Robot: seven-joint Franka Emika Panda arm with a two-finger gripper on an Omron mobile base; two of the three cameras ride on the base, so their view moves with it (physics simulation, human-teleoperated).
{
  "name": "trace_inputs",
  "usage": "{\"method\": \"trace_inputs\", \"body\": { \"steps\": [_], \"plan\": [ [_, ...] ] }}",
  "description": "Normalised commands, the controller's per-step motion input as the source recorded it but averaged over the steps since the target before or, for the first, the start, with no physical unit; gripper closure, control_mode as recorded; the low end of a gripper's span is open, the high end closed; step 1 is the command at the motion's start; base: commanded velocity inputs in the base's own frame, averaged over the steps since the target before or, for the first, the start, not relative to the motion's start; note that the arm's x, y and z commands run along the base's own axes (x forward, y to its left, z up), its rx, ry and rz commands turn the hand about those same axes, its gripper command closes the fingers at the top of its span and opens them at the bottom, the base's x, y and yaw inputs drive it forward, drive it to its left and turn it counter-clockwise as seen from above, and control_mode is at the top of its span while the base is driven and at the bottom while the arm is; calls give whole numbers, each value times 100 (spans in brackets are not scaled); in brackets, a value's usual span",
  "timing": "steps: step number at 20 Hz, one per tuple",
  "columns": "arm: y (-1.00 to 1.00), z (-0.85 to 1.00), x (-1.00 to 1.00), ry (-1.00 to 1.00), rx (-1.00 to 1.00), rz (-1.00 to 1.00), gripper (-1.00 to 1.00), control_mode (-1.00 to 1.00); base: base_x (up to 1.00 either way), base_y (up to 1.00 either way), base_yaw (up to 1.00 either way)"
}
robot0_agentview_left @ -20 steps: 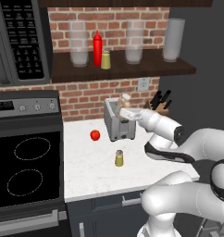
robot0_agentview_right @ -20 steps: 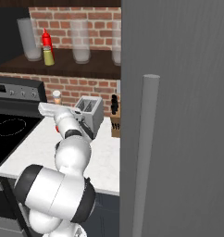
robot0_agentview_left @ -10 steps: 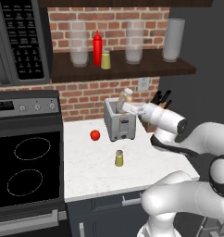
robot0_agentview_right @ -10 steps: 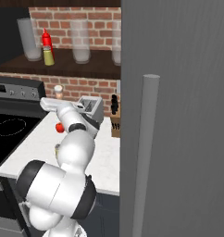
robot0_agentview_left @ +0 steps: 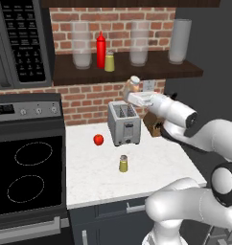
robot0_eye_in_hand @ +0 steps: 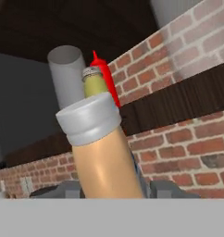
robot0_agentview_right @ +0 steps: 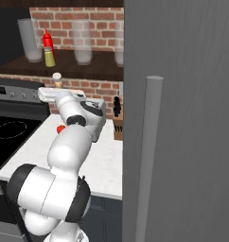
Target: Put the shaker and condiment bottle from the counter next to their counterparts in the cabinet.
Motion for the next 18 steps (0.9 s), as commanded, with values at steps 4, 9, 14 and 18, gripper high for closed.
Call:
{"method": "trace_inputs", "body": {
  "steps": [4,9,14,18],
  "plan": [
    [0,55,0,-19,-4,-5,100,-100,0,0,0],
    [0,45,-3,-15,-3,-5,100,-100,0,0,0],
    [0,27,-1,-6,-2,-4,100,-100,0,0,0],
    [0,27,0,-6,-1,-4,100,-100,0,0,0]
  ]
}}
